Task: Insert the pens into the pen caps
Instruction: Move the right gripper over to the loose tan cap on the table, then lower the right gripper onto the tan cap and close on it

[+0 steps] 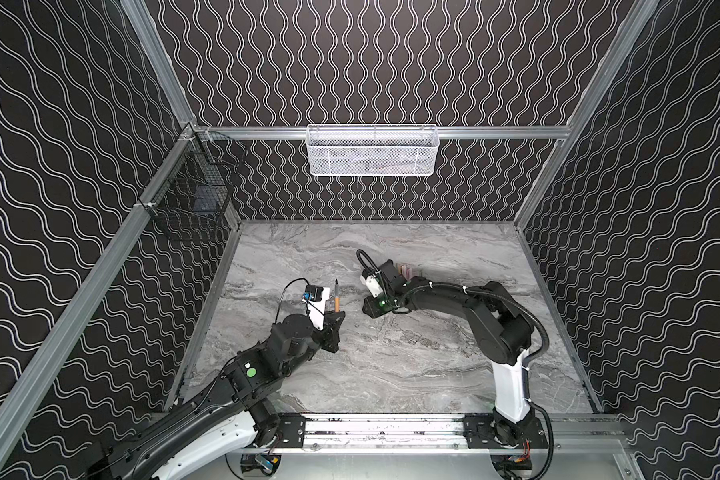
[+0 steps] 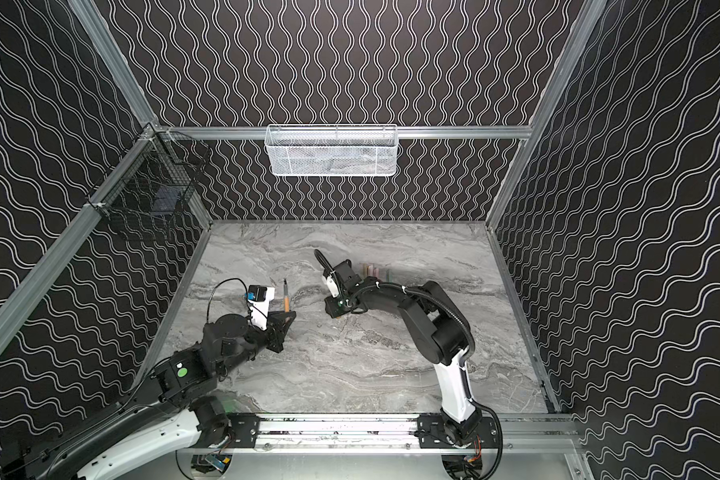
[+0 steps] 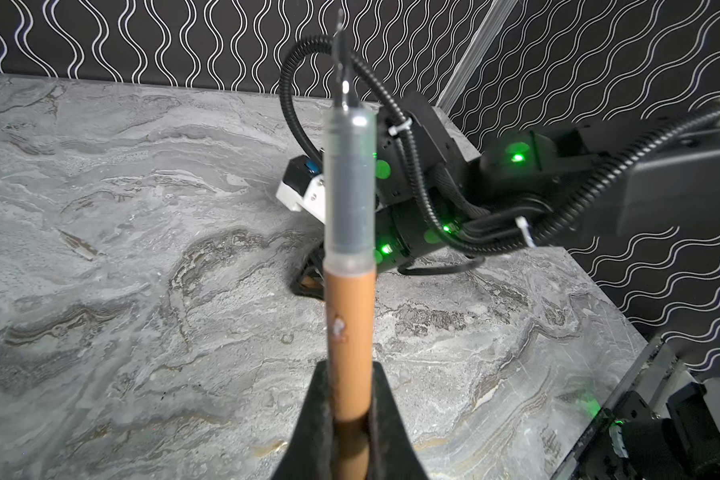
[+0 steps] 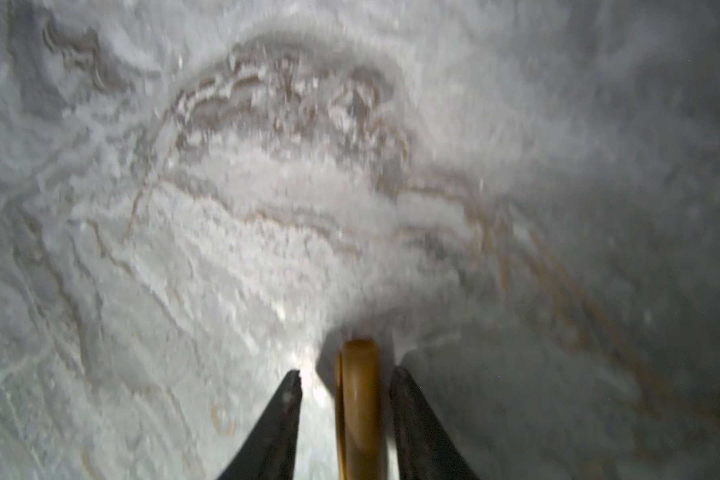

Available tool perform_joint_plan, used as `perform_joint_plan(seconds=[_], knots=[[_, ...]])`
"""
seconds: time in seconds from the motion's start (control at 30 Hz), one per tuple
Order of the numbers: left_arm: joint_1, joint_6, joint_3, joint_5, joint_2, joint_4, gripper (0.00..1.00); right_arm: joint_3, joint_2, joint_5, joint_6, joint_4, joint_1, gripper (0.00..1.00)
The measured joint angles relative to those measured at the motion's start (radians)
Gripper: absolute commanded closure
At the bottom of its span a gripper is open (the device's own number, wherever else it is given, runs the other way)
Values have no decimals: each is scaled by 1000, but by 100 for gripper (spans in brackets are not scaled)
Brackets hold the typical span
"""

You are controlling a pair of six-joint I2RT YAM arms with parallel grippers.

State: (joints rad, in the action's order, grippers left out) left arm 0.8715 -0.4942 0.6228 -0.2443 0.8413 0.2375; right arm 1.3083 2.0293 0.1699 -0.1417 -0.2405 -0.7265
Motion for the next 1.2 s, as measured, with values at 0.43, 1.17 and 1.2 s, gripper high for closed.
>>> perform_joint_plan(seconds=[0.43,1.17,1.2], knots=[[0,0,13,15,33,-14,100,-52,-51,-157,3,-71,-37,58],[0,4,32,21,46,-18,100,304,169,-394,-10,-228,-31,60],[0,4,32,21,42,-18,100,291,158,-391,-18,-229,-31,60]])
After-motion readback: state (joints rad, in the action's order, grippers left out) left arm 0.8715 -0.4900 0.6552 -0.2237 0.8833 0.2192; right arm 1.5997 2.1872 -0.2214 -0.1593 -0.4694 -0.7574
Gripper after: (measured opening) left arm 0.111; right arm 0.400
